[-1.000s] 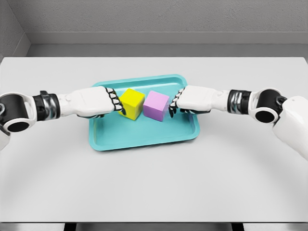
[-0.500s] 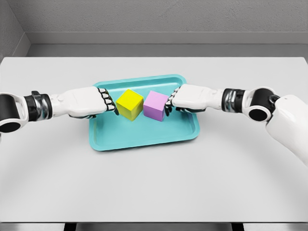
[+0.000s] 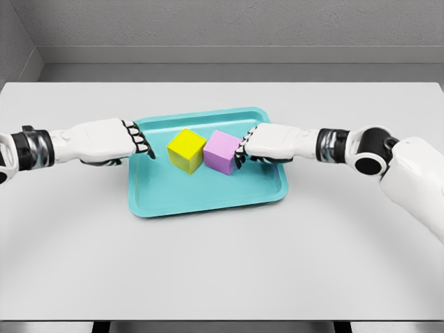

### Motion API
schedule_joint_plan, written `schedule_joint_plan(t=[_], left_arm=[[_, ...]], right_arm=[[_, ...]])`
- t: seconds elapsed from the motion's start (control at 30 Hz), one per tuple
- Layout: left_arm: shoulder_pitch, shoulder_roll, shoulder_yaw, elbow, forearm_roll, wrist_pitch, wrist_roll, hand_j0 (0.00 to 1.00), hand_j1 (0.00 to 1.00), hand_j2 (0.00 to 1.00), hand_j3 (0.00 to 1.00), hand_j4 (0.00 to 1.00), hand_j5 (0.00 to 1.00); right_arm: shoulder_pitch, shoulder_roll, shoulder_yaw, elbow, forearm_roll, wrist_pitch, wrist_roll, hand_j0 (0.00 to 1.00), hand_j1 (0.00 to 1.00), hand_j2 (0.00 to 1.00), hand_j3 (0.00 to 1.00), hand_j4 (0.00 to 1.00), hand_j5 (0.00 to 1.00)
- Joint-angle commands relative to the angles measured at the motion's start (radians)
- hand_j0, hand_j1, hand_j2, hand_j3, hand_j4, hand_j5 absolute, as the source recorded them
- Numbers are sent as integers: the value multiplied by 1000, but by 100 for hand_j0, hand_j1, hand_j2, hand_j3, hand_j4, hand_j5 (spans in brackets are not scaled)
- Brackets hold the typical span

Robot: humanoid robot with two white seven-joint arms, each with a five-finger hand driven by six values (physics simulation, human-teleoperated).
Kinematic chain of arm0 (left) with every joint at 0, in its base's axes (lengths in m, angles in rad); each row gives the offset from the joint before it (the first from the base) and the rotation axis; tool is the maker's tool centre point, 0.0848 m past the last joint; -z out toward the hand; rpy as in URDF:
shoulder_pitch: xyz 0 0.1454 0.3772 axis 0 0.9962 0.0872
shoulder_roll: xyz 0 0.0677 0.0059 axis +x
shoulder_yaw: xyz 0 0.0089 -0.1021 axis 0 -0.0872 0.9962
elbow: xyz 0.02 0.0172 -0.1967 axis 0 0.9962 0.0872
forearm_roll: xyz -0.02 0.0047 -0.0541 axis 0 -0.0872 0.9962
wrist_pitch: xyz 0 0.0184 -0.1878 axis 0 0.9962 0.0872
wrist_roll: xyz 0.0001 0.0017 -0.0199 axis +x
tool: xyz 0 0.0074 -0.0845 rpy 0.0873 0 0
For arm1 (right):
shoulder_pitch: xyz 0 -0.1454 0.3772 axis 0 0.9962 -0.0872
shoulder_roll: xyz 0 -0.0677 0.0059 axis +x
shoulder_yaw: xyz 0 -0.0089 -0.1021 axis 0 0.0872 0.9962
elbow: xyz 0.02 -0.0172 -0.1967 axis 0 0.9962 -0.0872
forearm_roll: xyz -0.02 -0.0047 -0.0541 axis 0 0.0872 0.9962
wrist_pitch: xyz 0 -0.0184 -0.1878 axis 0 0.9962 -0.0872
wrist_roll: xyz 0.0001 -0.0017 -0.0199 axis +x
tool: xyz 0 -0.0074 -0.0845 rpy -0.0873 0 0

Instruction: Push two cubes

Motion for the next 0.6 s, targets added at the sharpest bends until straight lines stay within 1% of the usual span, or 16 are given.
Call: schedule_joint_plan(t=[0.0, 0.07, 0.17, 0.4, 0.43, 0.5, 0.57], left_arm=[[0, 18, 12, 2, 12, 2, 1, 75, 75, 75, 75, 75, 75], [0, 18, 12, 2, 12, 2, 1, 76, 76, 76, 76, 76, 76], [0, 18, 12, 5, 12, 2, 1, 76, 76, 76, 76, 76, 76], [-6, 20, 18, 9, 13, 2, 1, 76, 76, 76, 76, 76, 76], [-6, 25, 18, 9, 13, 2, 2, 76, 76, 76, 76, 76, 76], [-6, 25, 20, 9, 16, 2, 1, 76, 76, 76, 76, 76, 76], [-6, 26, 20, 11, 21, 2, 2, 76, 76, 76, 76, 76, 76]], right_arm=[[0, -33, -7, 0, -5, 2, 1, 51, 51, 51, 51, 51, 51], [-2, -44, -16, -4, -10, 2, 1, 51, 51, 51, 51, 51, 51], [-26, -44, -29, -9, -14, 2, 1, 51, 51, 51, 51, 51, 51], [-89, -14, -41, 4, -7, 2, 14, 49, 49, 49, 49, 49, 49], [-89, 2, -46, 22, -7, 2, 34, 49, 49, 49, 49, 49, 49], [-115, 50, -44, 102, -4, 2, 34, 49, 49, 49, 49, 49, 49], [-123, 67, -44, 128, 1, 2, 34, 49, 49, 49, 49, 49, 49]])
